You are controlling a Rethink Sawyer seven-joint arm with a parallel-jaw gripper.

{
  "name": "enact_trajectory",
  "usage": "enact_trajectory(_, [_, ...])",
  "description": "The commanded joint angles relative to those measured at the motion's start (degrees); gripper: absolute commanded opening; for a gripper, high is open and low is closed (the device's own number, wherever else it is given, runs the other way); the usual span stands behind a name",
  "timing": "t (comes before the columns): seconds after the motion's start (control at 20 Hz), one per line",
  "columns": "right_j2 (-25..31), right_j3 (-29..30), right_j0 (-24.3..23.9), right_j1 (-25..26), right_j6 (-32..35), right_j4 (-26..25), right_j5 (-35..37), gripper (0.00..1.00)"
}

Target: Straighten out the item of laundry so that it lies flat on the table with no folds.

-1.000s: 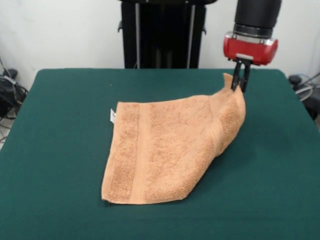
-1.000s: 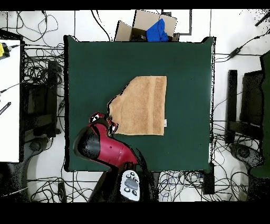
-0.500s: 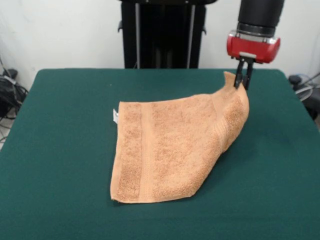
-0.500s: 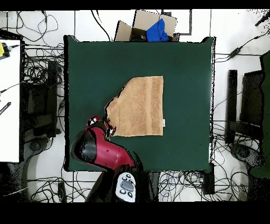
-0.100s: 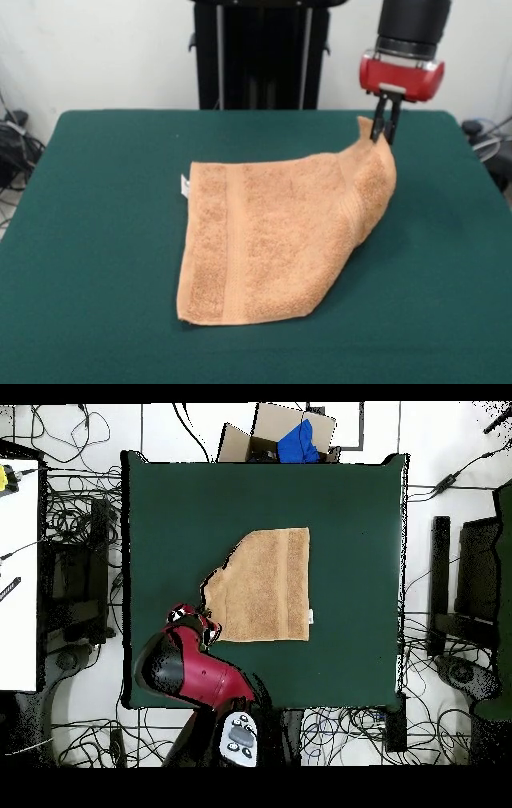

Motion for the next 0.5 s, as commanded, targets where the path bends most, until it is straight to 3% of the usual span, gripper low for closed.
enact_trajectory(0.05, [2.8,2.7,0.4,1.9,16.9,0.8,-3.9,1.0])
enact_trajectory(0.5, [4.1,2.6,-0.4,3.3,17.7,1.1,-3.9,1.0])
